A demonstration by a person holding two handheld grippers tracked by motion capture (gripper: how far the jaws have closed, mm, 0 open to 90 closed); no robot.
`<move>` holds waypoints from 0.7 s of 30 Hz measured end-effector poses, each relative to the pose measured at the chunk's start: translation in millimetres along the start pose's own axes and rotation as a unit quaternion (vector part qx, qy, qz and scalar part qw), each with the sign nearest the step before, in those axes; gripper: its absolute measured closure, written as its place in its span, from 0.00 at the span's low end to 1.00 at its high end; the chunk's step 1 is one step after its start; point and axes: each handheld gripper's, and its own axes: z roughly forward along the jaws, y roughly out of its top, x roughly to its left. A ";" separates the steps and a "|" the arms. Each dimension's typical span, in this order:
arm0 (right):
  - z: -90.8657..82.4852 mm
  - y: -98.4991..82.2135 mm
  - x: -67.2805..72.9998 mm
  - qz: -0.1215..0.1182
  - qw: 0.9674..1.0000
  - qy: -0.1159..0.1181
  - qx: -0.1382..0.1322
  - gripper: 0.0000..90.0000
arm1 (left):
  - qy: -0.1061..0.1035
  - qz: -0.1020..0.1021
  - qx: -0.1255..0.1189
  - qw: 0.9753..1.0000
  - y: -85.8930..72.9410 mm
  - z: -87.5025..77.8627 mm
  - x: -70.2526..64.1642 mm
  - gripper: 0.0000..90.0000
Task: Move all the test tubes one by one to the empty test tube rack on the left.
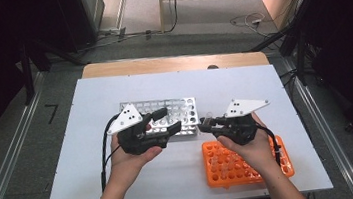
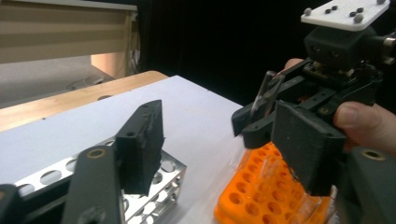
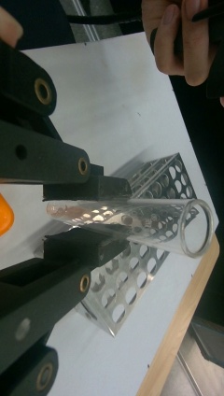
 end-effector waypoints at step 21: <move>12.7 -0.2 18.1 -0.030 0.999 0.029 0.025 0.82 | -0.043 0.019 0.027 0.999 -0.4 27.0 -29.2 0.60</move>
